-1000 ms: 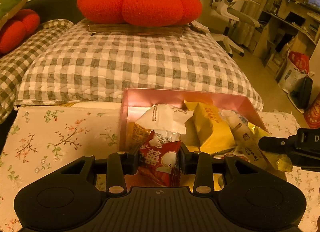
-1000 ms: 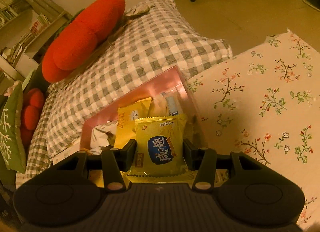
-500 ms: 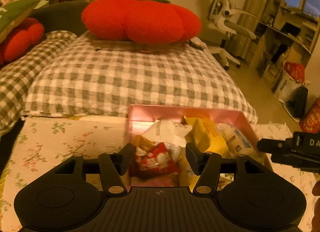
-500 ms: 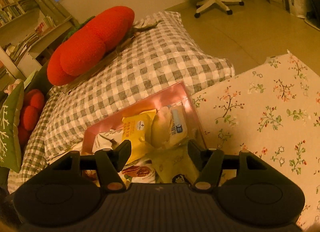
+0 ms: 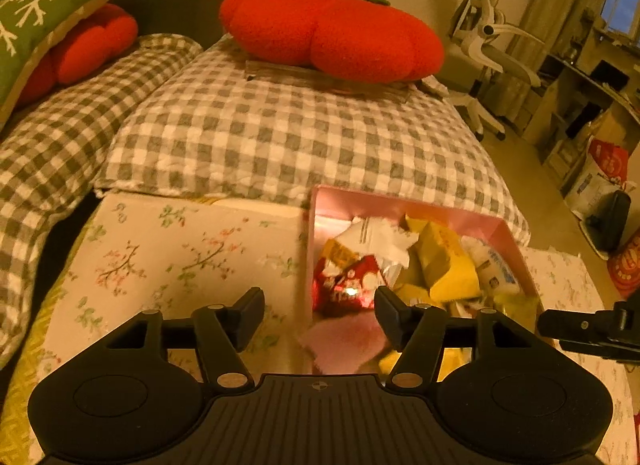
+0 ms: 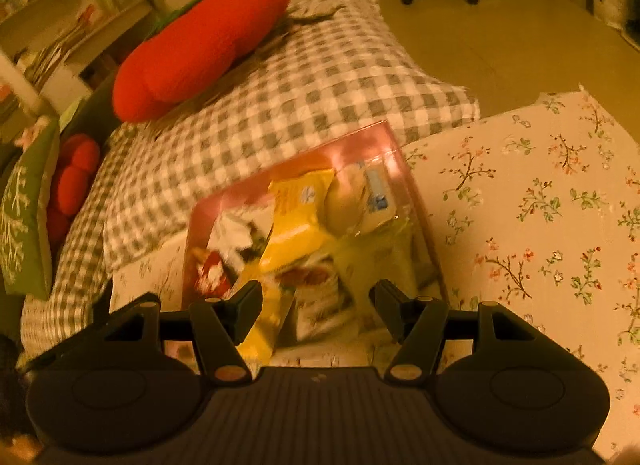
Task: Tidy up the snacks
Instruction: 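Move both tools back toward the remaining snacks beside the box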
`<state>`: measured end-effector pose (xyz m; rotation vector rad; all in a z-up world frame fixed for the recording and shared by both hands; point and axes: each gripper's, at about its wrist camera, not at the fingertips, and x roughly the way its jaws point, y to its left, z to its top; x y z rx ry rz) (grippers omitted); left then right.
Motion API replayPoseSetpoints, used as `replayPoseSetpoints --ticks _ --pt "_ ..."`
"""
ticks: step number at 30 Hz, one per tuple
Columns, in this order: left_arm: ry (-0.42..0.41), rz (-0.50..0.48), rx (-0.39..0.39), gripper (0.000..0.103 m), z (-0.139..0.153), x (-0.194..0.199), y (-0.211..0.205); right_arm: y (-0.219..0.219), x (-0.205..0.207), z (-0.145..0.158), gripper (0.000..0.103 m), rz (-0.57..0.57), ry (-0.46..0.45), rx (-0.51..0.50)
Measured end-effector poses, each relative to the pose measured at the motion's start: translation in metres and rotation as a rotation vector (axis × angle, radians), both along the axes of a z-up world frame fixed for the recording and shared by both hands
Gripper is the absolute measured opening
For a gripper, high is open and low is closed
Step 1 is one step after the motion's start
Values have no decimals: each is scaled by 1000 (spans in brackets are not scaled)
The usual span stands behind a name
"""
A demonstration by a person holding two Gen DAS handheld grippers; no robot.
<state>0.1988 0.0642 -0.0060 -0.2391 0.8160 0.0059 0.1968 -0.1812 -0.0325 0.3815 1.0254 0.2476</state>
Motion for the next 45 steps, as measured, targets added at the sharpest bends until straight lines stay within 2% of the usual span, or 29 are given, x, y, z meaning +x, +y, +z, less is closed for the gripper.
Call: replayPoseSetpoints --ticks 4,8,10,18,20,25,27,35,45 --pt "0 -33 -4 61 6 -16 0 6 -14 9 61 43 4 -8" --pt "-23 -92 30 63 13 -35 -5 8 -24 12 61 72 21 -4" --pt "-25 -125 59 69 14 -44 -7 9 -30 12 61 89 35 -14" --pt "45 -223 119 72 1 -63 -4 18 -54 14 60 150 80 -51" --pt "56 -249 150 75 -1 -67 -9 20 -59 14 60 168 97 -59" --pt "76 -308 207 79 -4 -75 -19 24 -66 8 65 198 155 -32" --pt "77 -330 228 79 -6 -77 -22 25 -68 5 66 198 165 -38" --pt "54 -365 393 78 -23 -75 -24 42 -74 -9 65 241 202 -33" --pt "16 -552 492 77 -57 -66 -32 43 -69 -18 62 231 212 -50"
